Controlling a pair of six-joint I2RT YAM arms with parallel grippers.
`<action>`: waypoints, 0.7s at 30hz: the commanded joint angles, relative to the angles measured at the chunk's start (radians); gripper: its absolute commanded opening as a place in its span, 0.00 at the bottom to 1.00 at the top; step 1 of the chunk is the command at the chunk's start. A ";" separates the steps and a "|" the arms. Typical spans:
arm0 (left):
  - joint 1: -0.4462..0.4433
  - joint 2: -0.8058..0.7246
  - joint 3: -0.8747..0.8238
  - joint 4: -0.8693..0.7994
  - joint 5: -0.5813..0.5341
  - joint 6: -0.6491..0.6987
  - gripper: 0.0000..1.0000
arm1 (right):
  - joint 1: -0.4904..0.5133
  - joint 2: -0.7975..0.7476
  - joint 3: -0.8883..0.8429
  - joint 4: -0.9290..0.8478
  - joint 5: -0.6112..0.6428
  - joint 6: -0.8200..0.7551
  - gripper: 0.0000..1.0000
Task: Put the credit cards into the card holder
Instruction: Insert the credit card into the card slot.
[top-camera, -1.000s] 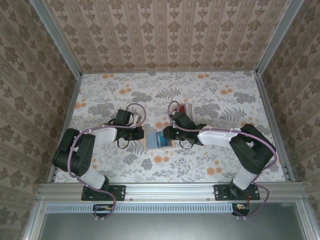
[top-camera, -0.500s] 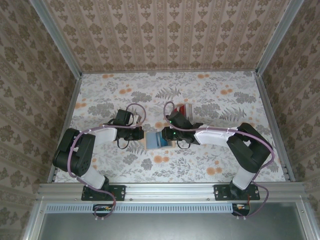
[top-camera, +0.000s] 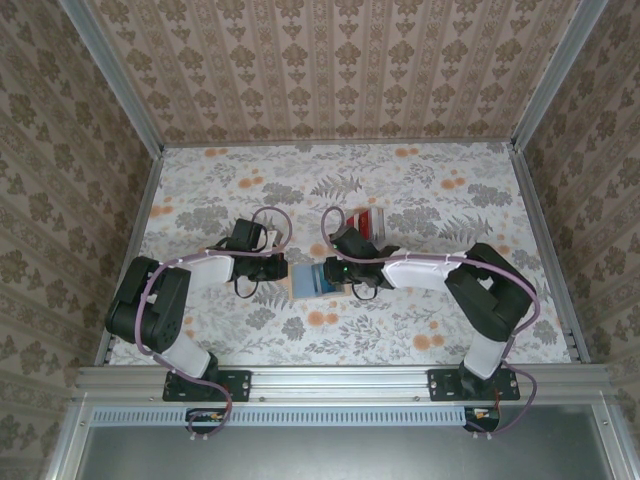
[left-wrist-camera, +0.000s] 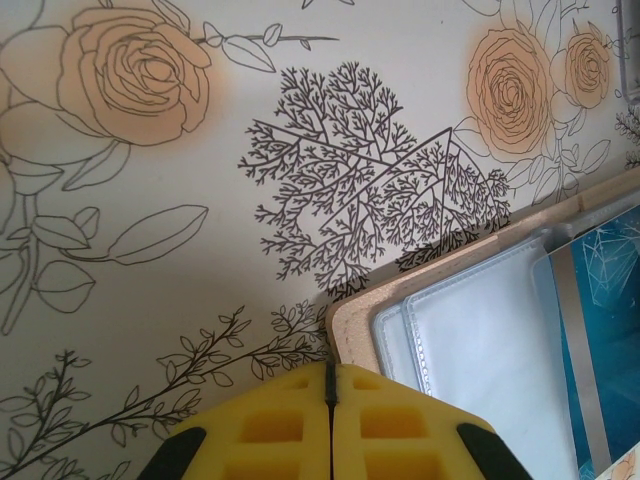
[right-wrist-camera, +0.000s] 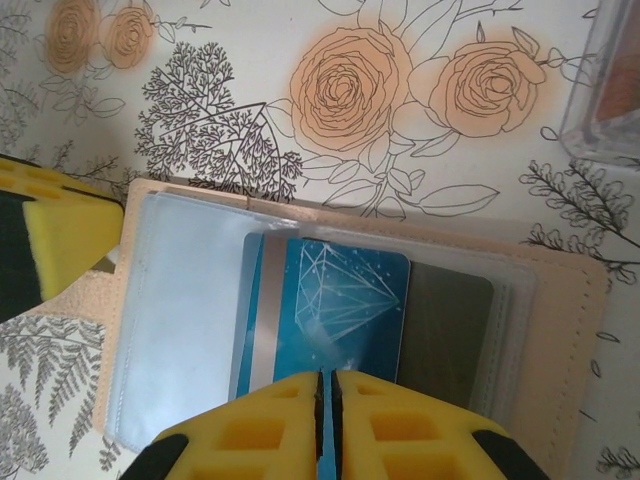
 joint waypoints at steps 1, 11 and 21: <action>-0.008 0.004 0.010 -0.001 0.035 -0.004 0.00 | 0.014 0.044 0.032 -0.031 -0.009 0.009 0.15; -0.009 0.025 0.014 0.010 0.040 -0.008 0.00 | 0.041 0.068 0.014 0.088 -0.102 0.048 0.16; -0.013 0.020 0.015 0.005 0.042 -0.008 0.00 | 0.039 -0.037 -0.014 0.076 -0.034 -0.013 0.16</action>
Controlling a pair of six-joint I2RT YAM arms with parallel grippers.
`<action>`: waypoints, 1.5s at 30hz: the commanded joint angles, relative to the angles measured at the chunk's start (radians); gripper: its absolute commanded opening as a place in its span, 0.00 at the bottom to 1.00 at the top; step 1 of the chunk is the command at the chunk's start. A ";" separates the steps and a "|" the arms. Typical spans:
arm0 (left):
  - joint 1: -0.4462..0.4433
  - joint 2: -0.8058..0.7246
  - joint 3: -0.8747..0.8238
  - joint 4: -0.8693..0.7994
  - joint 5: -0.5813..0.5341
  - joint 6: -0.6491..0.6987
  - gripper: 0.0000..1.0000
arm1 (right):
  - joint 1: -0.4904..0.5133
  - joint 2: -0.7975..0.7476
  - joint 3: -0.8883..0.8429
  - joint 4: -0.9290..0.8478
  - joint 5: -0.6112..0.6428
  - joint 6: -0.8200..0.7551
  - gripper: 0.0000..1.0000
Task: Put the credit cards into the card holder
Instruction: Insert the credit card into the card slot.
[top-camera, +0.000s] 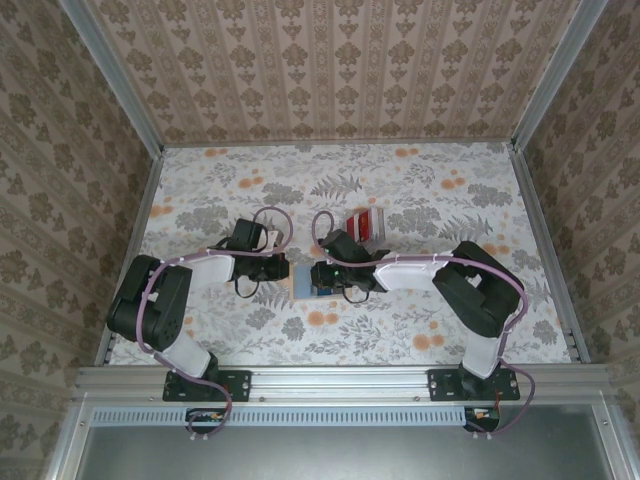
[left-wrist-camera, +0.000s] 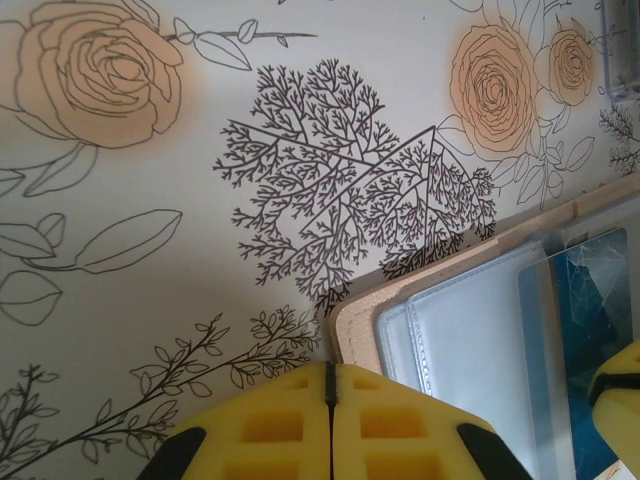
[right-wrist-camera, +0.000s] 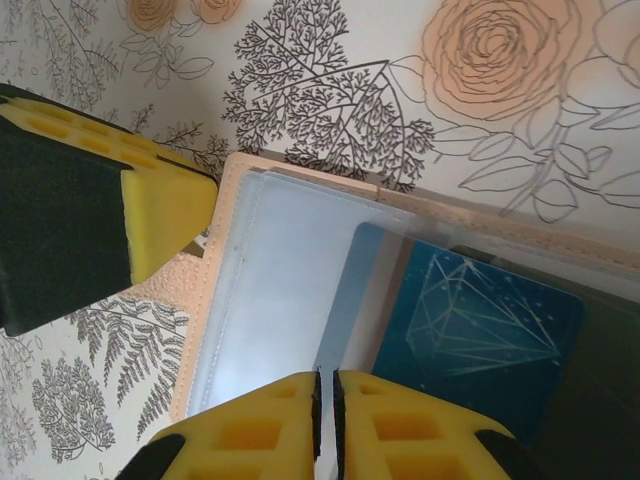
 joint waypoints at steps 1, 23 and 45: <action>-0.013 0.000 0.013 -0.012 0.006 -0.006 0.00 | 0.000 -0.095 -0.018 -0.037 0.070 -0.049 0.16; -0.010 -0.031 0.013 -0.035 -0.011 0.006 0.00 | -0.073 0.023 0.186 -0.439 -0.079 -0.200 0.19; -0.020 -0.016 0.013 -0.012 0.018 -0.009 0.00 | -0.041 0.140 0.269 -0.455 -0.085 -0.205 0.20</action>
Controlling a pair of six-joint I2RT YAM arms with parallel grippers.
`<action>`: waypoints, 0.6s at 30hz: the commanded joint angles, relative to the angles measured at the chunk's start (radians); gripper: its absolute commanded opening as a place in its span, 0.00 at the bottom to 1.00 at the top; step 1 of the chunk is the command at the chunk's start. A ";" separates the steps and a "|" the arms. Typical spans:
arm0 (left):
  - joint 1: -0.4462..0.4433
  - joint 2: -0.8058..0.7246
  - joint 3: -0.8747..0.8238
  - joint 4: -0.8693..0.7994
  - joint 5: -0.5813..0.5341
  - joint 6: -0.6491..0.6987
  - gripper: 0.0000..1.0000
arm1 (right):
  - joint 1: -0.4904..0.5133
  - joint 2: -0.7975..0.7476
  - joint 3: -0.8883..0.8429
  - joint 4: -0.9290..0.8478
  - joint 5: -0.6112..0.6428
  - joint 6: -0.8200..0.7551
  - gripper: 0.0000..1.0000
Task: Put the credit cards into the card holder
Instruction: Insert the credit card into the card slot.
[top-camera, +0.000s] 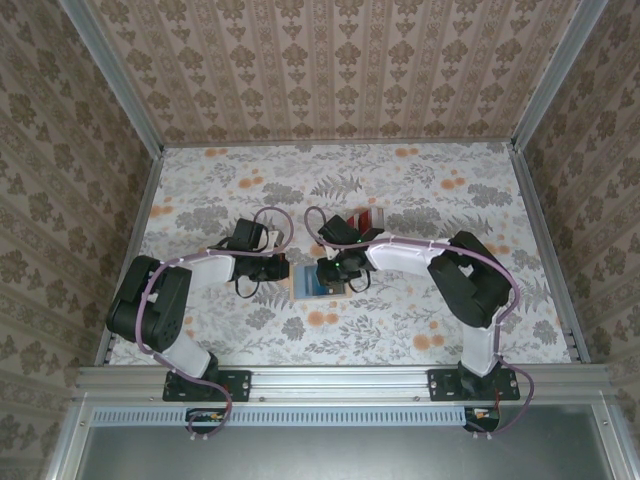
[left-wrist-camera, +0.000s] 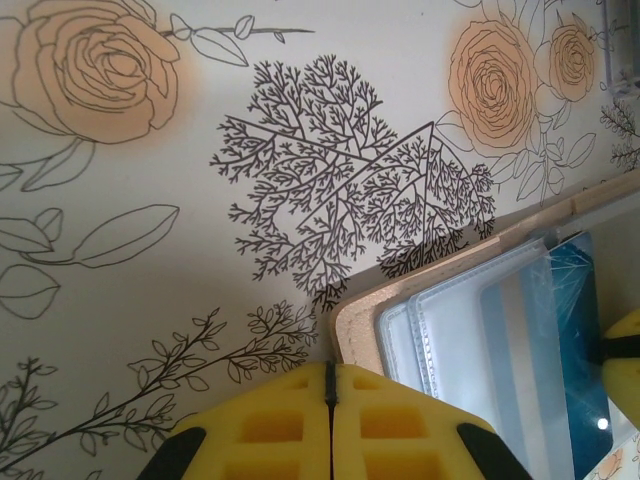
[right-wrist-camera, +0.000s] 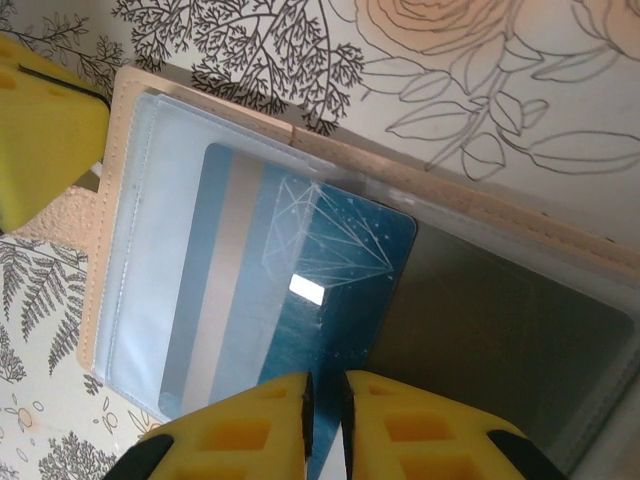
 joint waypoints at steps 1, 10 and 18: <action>-0.014 -0.012 0.010 0.000 0.028 -0.008 0.00 | 0.015 0.045 0.037 -0.035 -0.006 -0.019 0.20; -0.016 -0.013 0.009 0.000 0.031 -0.010 0.00 | 0.042 0.074 0.101 -0.052 -0.005 -0.021 0.20; -0.017 -0.021 0.007 -0.001 0.034 -0.012 0.00 | 0.054 0.065 0.104 -0.026 -0.027 -0.010 0.20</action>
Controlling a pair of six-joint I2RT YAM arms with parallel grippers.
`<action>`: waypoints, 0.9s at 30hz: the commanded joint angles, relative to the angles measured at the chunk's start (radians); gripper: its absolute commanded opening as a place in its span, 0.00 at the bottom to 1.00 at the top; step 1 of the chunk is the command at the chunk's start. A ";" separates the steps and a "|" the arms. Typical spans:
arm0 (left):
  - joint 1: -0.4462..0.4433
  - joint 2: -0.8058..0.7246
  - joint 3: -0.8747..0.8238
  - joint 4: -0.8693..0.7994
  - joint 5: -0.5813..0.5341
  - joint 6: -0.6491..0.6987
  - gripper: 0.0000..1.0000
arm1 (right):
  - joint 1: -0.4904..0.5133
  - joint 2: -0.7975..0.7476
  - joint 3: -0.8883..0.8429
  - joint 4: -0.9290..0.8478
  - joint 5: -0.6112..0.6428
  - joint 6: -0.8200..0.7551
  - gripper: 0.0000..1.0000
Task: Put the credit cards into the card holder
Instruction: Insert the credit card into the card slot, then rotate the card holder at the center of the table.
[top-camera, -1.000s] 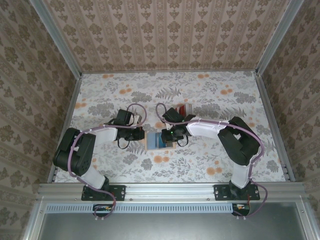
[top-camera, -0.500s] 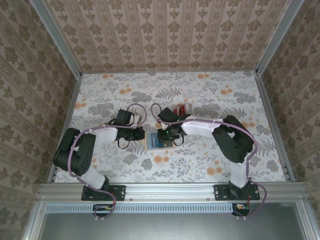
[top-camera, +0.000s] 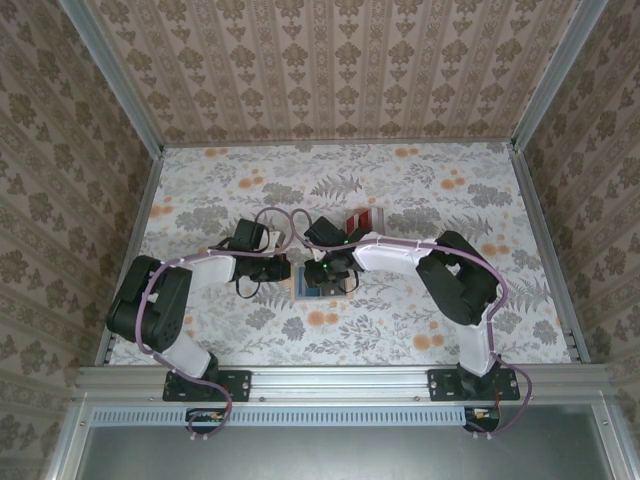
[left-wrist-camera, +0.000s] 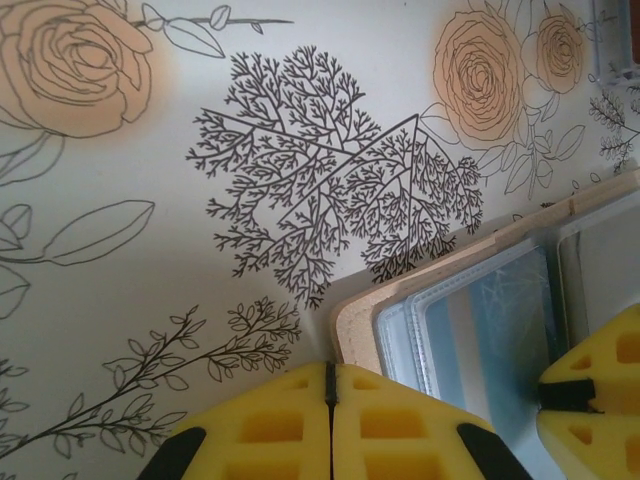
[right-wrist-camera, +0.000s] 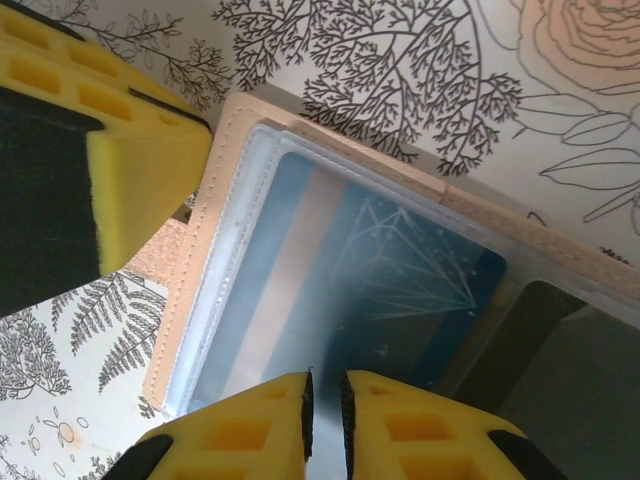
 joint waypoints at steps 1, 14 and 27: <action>-0.009 -0.021 0.007 -0.001 0.026 -0.012 0.00 | 0.005 -0.001 0.014 -0.005 -0.023 -0.009 0.20; -0.003 -0.078 0.007 -0.062 -0.055 0.010 0.00 | 0.005 -0.238 -0.231 0.102 -0.006 0.022 0.21; -0.001 -0.237 -0.116 -0.074 -0.162 -0.072 0.00 | 0.046 -0.280 -0.404 0.161 -0.060 0.109 0.21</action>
